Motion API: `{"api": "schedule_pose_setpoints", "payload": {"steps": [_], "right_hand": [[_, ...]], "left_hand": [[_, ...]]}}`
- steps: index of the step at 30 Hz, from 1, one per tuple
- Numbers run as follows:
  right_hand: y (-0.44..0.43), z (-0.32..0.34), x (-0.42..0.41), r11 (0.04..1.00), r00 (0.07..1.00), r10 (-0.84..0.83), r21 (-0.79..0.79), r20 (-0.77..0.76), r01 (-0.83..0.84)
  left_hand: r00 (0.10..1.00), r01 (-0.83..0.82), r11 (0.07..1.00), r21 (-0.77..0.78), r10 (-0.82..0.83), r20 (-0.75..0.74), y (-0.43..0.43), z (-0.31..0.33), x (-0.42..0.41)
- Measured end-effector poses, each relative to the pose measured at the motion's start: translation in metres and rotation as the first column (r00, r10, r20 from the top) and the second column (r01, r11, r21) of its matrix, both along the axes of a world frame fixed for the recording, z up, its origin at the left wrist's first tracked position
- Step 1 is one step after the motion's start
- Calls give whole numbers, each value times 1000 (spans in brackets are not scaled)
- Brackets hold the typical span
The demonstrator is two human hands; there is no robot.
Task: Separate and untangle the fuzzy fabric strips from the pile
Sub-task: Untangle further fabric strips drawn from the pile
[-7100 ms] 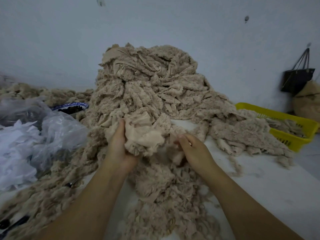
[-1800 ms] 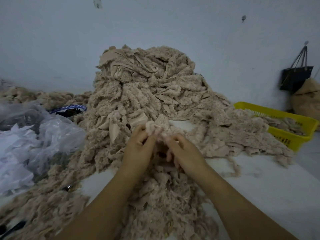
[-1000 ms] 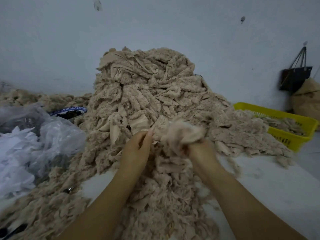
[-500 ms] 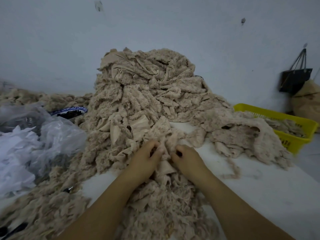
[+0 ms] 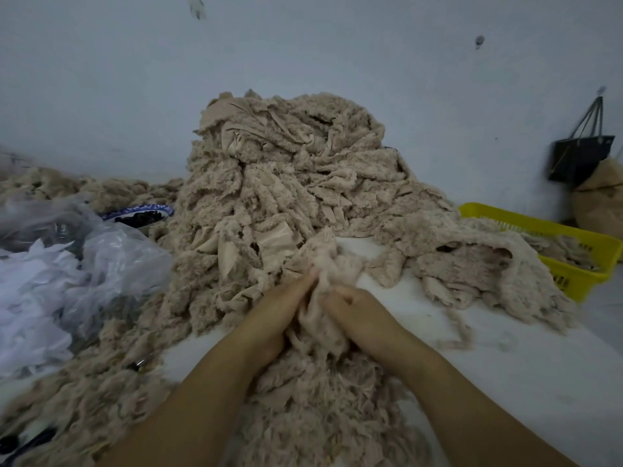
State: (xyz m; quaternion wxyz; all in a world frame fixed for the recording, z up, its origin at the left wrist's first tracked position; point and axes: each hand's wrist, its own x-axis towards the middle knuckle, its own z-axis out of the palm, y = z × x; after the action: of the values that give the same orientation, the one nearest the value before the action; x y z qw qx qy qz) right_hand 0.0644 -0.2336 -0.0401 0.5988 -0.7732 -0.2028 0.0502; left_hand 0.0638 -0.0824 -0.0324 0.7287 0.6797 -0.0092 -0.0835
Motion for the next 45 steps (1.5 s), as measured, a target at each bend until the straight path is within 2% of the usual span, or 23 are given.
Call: {"api": "schedule_pose_setpoints", "payload": {"steps": [2,3,4,6,7,9,11,13,15,19,22,25,27,29,31,34,36,39,45], "right_hand": [[4,-6,-3,980,988,151,-136,35,-145],[4,-9,-2,971,985,169,-177,43,-159],[3,-11,-1,973,987,152,-182,45,-141],[0,-9,4,990,999,46,-131,9,-45],[0,-7,6,996,999,-18,-84,-42,14],[-2,-4,12,989,983,-53,126,-175,75],[-3,-3,14,955,974,-17,284,-227,83],[-5,-3,12,954,972,-52,276,-228,115],[-8,-2,13,933,961,-106,308,-256,185],[-23,13,17,729,918,-112,596,-380,336],[-33,18,22,570,882,-125,694,-454,439],[-34,19,25,460,867,-105,749,-488,477],[-34,20,25,415,865,-110,768,-489,487],[-35,18,26,436,865,-130,756,-484,488],[-38,17,26,520,880,-175,717,-442,464],[-37,17,23,672,905,-266,610,-330,420],[-34,17,20,728,888,-353,508,-296,459],[-32,17,20,698,842,-420,473,-337,538],[-30,14,20,697,843,-500,485,-199,528]], "left_hand": [[1000,-17,980,-198,16,-4,1,1,1],[1000,-29,953,-301,28,-5,2,2,2],[999,-49,925,-376,51,-4,4,2,4],[992,-102,903,-418,123,25,5,4,6],[987,-112,908,-403,147,57,4,5,6],[981,-101,945,-311,147,128,2,5,3],[964,-70,997,-45,79,253,-2,1,-1],[925,-51,964,261,-53,377,-7,-2,-4],[893,-10,914,405,-174,414,-11,-5,-5],[923,-41,908,416,-125,364,-9,-3,-5],[950,-84,921,381,-42,310,-3,-1,-2],[973,-84,967,241,28,230,4,5,-3],[985,-78,994,70,66,159,7,8,-3],[988,-101,988,-114,113,104,11,10,-2],[990,-108,962,-250,128,66,14,13,-3],[990,-106,917,-385,134,47,18,14,-2],[985,-129,891,-436,165,46,20,13,-2],[974,-178,845,-504,223,29,21,14,1],[963,-223,871,-437,266,40,17,14,2]]}}
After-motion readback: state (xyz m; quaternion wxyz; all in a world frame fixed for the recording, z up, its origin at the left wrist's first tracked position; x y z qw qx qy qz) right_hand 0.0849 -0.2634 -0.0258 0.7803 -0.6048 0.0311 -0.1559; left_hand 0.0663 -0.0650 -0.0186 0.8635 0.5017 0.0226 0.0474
